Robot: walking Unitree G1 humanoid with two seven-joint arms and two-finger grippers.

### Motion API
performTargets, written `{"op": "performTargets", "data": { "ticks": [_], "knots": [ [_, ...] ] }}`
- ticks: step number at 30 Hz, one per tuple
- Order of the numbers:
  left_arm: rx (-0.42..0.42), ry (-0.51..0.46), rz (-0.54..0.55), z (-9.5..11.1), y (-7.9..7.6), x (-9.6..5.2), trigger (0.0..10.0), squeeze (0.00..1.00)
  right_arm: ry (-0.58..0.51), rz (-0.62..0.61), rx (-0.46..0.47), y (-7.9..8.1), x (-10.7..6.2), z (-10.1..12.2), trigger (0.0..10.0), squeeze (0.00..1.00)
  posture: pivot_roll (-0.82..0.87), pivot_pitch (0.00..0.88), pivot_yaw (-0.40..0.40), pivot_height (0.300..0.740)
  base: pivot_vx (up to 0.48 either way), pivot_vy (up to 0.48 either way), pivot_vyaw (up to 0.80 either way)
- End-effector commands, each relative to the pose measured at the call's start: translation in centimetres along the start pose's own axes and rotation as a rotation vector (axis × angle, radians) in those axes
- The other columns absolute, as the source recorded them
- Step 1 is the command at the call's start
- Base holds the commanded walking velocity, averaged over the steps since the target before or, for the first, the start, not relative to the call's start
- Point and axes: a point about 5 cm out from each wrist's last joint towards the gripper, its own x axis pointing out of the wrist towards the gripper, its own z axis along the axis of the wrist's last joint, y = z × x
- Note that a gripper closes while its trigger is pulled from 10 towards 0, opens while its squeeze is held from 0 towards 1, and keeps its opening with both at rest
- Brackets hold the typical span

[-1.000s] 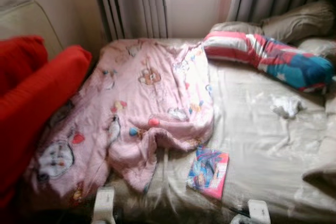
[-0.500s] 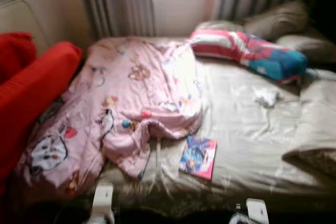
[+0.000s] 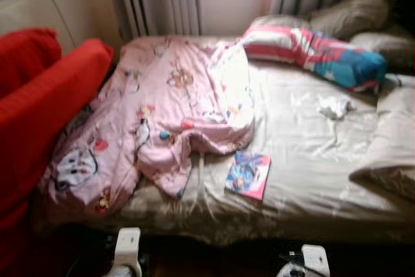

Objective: Clean up the room

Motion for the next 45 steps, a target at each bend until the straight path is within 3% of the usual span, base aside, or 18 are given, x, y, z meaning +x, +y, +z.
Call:
{"op": "performTargets", "data": {
  "ticks": [1,20,45],
  "knots": [
    [0.009,0.017,0.012,-0.24,0.47,-0.06,10.0,0.00,-0.003,0.007,0.001,0.31,0.04,0.12,10.0,0.00,-0.05,0.000,0.023,0.740,-0.274,0.000,0.00],
    [0.020,0.024,0.016,-0.25,0.50,-0.05,10.0,0.00,0.007,0.045,-0.008,0.53,0.05,0.12,10.0,0.00,-0.05,0.000,0.023,0.740,-0.172,0.000,0.00],
    [0.026,0.031,0.001,-0.04,-0.01,0.06,10.0,0.00,0.008,0.050,-0.047,0.21,0.09,0.47,10.0,0.00,-0.06,0.000,0.004,0.740,0.000,0.000,0.77]
  ]
}}
